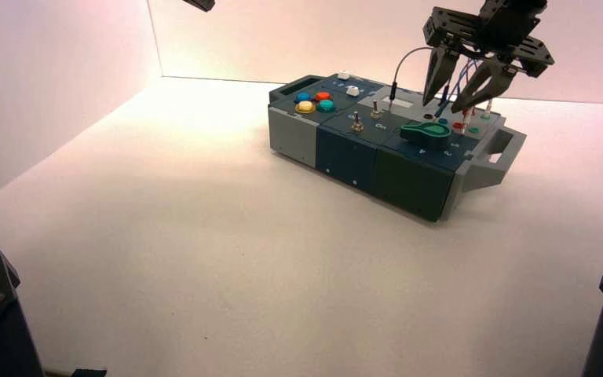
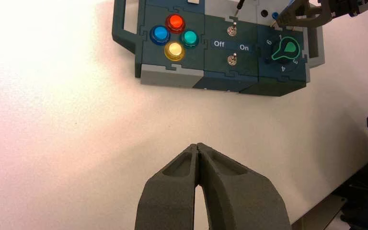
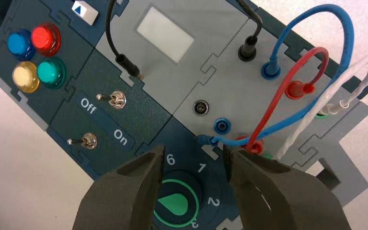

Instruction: Insert the blue wire.

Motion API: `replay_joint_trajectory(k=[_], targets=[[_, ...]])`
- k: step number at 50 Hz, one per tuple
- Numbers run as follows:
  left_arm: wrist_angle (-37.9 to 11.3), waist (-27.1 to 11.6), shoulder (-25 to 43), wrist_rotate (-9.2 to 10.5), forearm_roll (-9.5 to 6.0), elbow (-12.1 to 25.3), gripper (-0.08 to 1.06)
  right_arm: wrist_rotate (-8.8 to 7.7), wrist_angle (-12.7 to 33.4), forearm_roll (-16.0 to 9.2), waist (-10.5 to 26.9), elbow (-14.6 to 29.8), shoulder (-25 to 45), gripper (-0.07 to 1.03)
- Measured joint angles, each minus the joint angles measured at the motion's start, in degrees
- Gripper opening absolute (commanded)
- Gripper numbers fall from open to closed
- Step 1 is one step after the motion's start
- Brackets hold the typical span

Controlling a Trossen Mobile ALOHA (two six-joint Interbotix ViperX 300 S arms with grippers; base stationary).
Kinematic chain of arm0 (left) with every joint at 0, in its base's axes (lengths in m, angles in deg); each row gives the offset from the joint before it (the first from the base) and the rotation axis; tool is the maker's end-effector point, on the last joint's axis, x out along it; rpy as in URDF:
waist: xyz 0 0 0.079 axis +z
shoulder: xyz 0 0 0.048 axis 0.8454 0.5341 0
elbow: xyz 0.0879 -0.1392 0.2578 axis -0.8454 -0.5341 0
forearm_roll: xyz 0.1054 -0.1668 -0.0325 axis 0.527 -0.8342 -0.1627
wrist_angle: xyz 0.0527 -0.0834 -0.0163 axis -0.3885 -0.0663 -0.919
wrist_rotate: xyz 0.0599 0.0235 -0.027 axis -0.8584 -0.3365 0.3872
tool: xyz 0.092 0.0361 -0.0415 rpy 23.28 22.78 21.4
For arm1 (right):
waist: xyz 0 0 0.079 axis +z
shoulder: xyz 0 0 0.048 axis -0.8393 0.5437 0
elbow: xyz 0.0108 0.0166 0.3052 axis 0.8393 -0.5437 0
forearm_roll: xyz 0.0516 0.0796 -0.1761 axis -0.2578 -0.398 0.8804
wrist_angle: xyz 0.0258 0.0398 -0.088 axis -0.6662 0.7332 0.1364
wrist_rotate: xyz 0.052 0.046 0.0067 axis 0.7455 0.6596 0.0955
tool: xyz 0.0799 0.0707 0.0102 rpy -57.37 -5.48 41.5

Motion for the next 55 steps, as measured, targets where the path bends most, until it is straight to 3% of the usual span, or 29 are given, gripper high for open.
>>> replay_joint_trajectory(k=[16,25,41,49,55], targets=[[0.09,0.0,0.0,-0.09,0.0,-0.09,-0.03,-0.09,0.0,0.7,-1.67,0.62,0.79,0.34],[0.09,0.0,0.0,0.0,0.0,-0.09,-0.03,-0.35,-0.09,0.7,-1.67,0.88,1.76,0.33],[0.09,0.09,0.0,0.0,0.0,-0.09,-0.03,-0.62,0.09,0.79,-1.76,1.93,2.9,0.16],[0.09,0.09,0.0,-0.09,0.0,0.0,-0.03,-0.79,1.05,0.62,-1.67,2.55,2.9,-0.03],[0.18,0.09,0.0,0.0,0.0,-0.09,-0.03,-0.97,2.46,0.79,-1.76,2.99,2.72,-0.02]])
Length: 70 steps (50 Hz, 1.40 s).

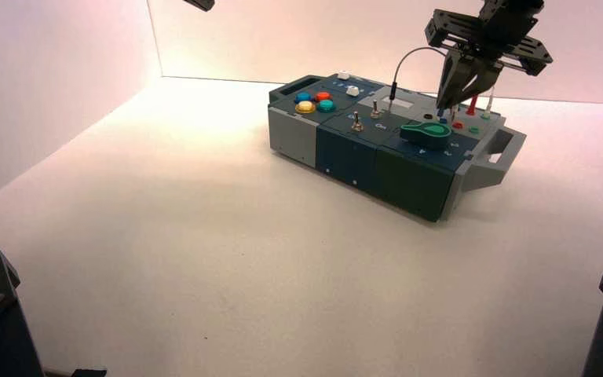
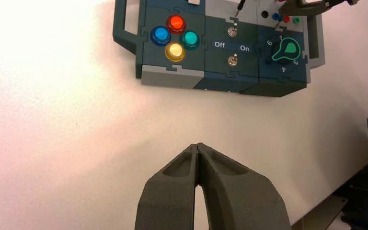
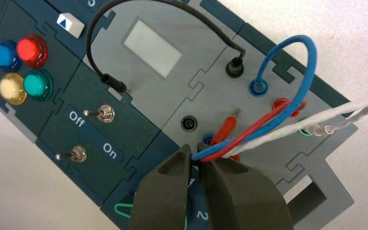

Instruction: Insert the blue wire.

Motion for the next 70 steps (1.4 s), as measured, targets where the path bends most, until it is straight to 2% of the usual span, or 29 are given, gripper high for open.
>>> replay_joint_trajectory(k=[11,17,34,47,70], targets=[[0.0,0.09,-0.09,0.0,0.0,0.09,-0.03,-0.35,-0.18,0.97,0.0,-0.09,-2.37,-0.02],[0.0,0.09,0.0,0.0,0.0,0.09,-0.03,-0.44,-2.02,2.29,0.0,-1.23,-3.96,-0.02],[0.0,0.09,0.0,0.0,0.0,0.0,-0.03,-0.53,-5.8,3.6,0.0,-4.22,-4.66,-0.02],[0.0,0.09,0.0,0.0,0.0,0.09,-0.03,-0.53,-10.55,4.92,0.09,-6.06,-5.01,-0.02],[0.0,0.09,0.0,-0.09,0.0,0.09,-0.03,-0.53,-13.01,5.36,0.26,-6.5,-4.92,-0.02]])
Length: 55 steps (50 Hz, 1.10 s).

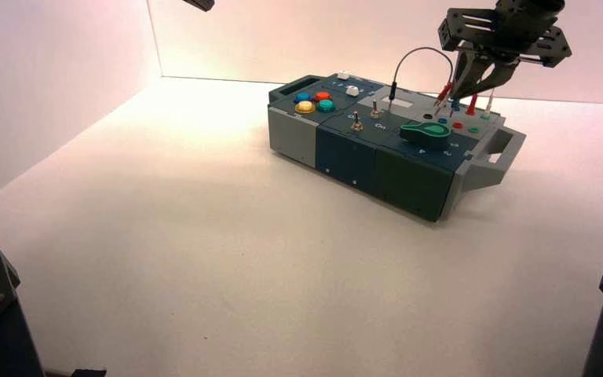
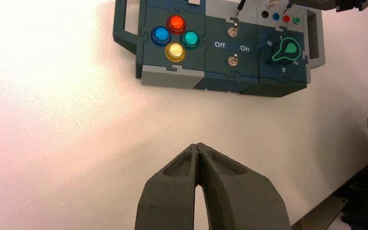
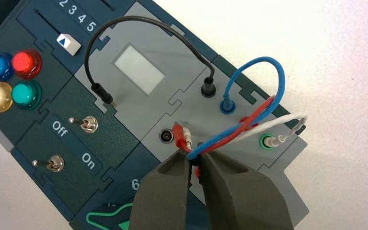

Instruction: Insert the blue wire.

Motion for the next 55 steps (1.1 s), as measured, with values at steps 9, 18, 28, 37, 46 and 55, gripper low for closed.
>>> replay_joint_trajectory(k=[9,18,28,37,46,55], targets=[[0.0,0.0,0.0,0.0,0.0,0.0,-0.03,0.0,-0.26,0.0,0.62,0.0,-0.09,-0.02],[0.0,0.0,0.0,0.0,0.0,0.0,-0.03,0.0,-0.35,0.0,0.62,-0.09,0.0,-0.02],[0.0,0.0,0.0,0.0,0.0,0.0,-0.03,-0.09,-0.79,0.0,0.7,0.0,0.97,-0.02],[0.0,0.0,0.0,0.0,0.0,0.0,-0.03,0.0,-1.49,0.0,0.88,0.0,1.76,-0.02],[0.0,0.09,0.0,0.09,0.0,0.0,-0.03,0.0,-1.58,0.0,0.88,0.0,1.85,-0.02],[0.0,0.0,0.0,0.0,0.0,0.0,-0.03,0.0,-1.58,0.0,0.88,0.0,1.85,-0.02]])
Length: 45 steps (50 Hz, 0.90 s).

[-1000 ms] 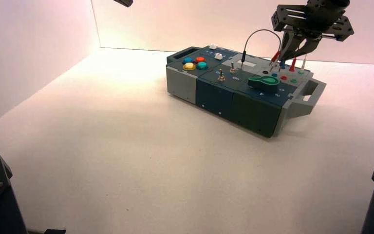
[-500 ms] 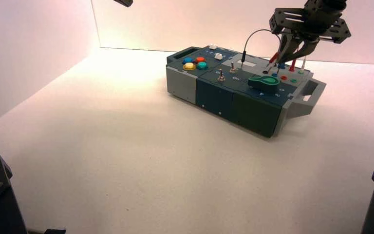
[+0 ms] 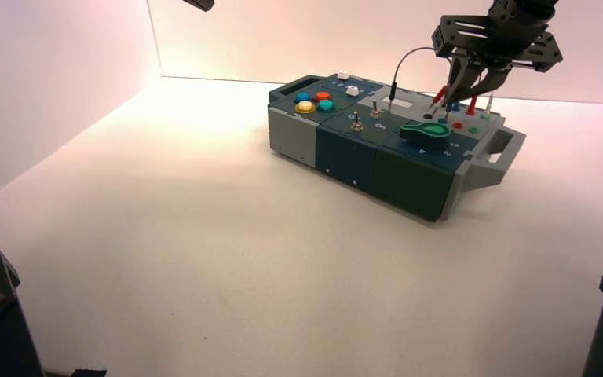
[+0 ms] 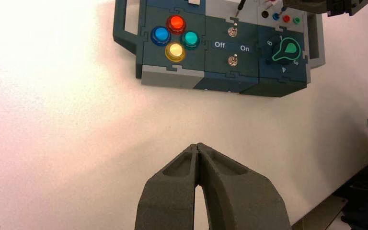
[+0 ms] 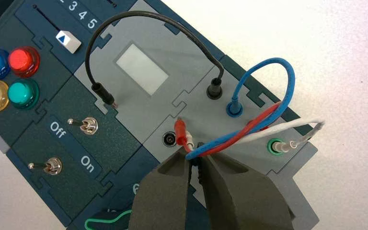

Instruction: Insert the blue wire.

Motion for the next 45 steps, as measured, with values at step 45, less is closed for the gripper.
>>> replay_joint_trajectory(k=[45], targets=[[0.0,0.0,0.0,0.0,0.0,0.0,-0.03,0.0,1.14,0.18,0.62,0.88,0.26,-0.02]])
